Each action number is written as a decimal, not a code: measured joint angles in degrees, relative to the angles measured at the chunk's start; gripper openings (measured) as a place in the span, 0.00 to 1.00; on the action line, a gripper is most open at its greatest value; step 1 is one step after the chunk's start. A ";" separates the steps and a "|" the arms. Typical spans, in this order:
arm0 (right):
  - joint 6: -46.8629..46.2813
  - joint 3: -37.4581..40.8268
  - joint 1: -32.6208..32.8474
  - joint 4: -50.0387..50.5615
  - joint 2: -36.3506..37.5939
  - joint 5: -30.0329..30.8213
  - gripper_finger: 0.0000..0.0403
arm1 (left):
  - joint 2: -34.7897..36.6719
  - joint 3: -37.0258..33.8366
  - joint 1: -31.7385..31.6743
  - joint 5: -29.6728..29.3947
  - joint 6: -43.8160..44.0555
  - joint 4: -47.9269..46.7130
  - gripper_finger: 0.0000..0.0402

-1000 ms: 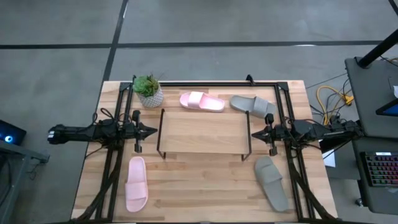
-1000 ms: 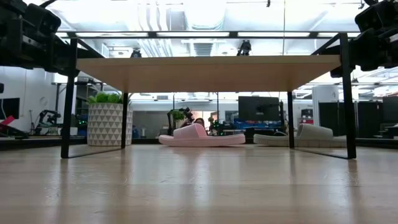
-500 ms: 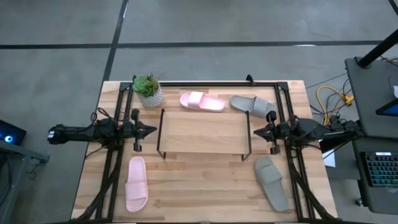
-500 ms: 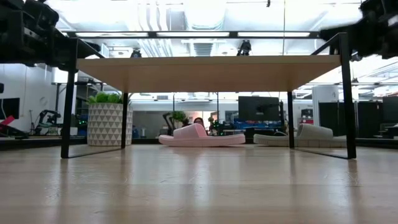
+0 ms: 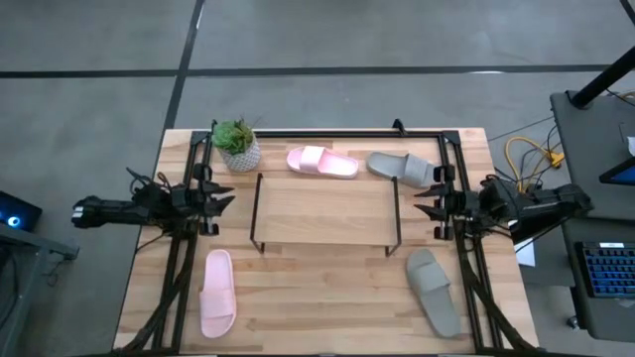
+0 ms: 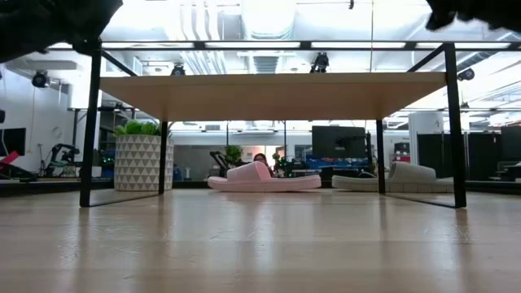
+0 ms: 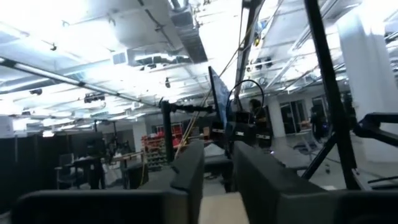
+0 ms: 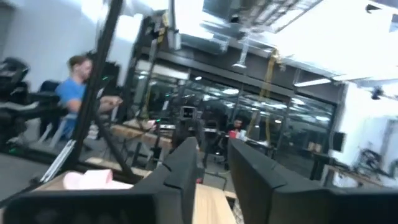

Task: Pick and place slides into the shelf
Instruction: Put the bottom gray slide on the shelf

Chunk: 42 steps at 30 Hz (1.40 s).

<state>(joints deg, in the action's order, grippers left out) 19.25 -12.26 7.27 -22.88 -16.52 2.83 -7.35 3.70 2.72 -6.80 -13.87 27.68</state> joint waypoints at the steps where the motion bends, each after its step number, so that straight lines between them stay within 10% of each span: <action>1: 0.15 -2.02 0.01 1.31 -1.88 -0.25 0.27 | -0.59 0.56 0.00 0.50 0.07 0.37 0.24; 9: -5.67 -18.01 0.13 18.79 -13.13 -0.30 0.37 | -3.17 4.67 0.00 6.54 9.41 1.89 0.42; 24: -7.06 -25.52 0.11 23.23 -21.54 0.18 0.31 | -3.98 4.99 0.00 8.24 14.49 -1.31 0.43; 34: -9.28 -32.02 0.24 30.50 -21.85 0.33 0.32 | -11.80 16.87 0.00 8.49 11.99 -21.34 0.43; 42: -13.59 -35.53 5.82 45.51 -22.23 13.32 0.31 | -13.96 17.30 0.00 7.95 7.35 -20.17 0.43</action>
<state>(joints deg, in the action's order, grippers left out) 5.66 -47.79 13.08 22.63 -38.75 16.14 -21.30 20.99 2.72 1.15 -6.52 7.51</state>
